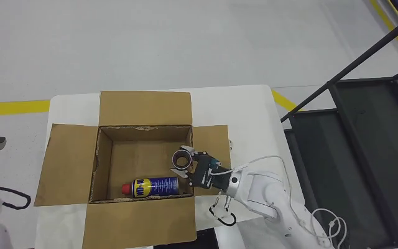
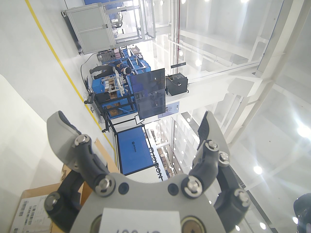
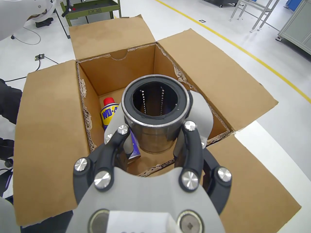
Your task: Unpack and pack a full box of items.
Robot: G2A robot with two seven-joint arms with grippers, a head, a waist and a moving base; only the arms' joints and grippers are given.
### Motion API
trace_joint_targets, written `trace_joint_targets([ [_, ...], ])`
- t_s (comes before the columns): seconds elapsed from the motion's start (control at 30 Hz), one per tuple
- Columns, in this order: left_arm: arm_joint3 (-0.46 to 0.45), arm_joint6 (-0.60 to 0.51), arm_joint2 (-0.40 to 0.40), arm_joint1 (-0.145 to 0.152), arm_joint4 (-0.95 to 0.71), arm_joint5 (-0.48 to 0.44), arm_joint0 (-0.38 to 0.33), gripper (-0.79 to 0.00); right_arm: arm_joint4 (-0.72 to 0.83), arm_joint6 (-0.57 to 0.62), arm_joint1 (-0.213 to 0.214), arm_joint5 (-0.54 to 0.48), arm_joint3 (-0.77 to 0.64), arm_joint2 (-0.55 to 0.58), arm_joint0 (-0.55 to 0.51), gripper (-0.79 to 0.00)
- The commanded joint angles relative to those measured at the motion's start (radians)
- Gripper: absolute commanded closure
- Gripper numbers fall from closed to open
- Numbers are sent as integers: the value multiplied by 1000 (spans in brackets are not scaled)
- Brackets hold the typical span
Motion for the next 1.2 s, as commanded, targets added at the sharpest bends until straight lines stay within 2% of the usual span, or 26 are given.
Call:
trace_joint_targets([
  [0.0,0,0,0,0,0,0,0,-785,0,0,0,0,0,0,0,0],
  [0.37,0,0,0,0,0,0,0,-785,3,-4,0,1,-2,-2,1,0],
  [0.47,0,0,0,0,0,0,0,-785,11,-2,-3,-32,-3,-24,43,0],
  [0.63,0,0,0,0,0,0,0,-785,61,42,-24,-65,37,-115,210,0],
  [0.77,0,0,0,0,0,0,0,-785,124,91,-56,-84,108,-232,382,0],
  [1.0,0,0,0,0,0,0,0,-785,256,171,-145,-38,291,-451,677,0],
  [1.17,0,0,0,0,0,0,0,-785,339,236,-211,44,416,-557,815,0],
])
